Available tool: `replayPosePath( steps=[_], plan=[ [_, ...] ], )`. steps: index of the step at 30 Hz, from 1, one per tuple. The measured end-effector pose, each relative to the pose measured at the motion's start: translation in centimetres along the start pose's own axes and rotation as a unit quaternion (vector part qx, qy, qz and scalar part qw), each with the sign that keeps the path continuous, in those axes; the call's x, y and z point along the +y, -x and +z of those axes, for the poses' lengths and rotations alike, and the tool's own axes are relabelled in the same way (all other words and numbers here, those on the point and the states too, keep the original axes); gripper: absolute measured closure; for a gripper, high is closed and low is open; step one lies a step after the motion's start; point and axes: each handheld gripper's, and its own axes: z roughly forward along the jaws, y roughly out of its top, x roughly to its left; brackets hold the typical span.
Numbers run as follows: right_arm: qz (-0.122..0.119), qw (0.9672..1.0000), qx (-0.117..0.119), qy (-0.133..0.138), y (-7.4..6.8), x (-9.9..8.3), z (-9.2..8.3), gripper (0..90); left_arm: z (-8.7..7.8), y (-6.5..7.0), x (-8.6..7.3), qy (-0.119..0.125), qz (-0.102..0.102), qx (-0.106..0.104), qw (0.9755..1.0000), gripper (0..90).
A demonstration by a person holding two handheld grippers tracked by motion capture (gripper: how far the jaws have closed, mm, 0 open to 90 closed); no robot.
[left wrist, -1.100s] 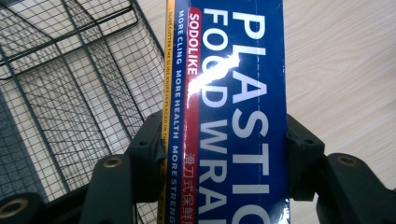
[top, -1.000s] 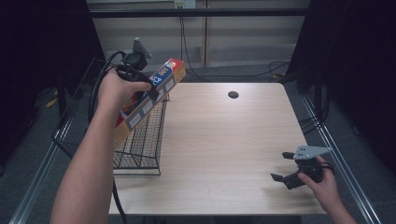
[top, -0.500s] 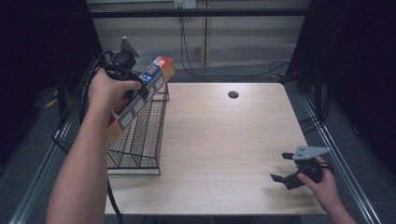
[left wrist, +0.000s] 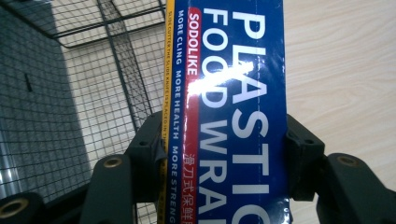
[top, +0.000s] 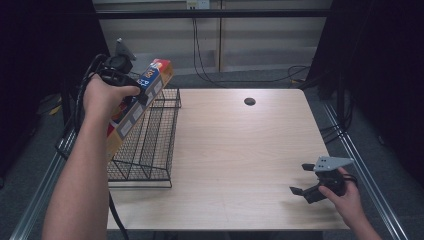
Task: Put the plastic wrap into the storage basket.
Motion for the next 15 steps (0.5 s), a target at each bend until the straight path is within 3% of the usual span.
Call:
replayPosePath(
  steps=[9,15],
  plan=[
    [-0.002,1.0,-0.004,-0.001,0.0,0.0,0.1,2.6,-0.3,-1.2,-0.5,0.001,-0.013,0.01,0.9999,43.3],
    [-0.005,1.0,-0.006,-0.002,-0.1,0.0,0.1,2.6,-0.2,-2.2,-1.0,0.001,-0.032,0.023,0.9992,43.3]
  ],
)
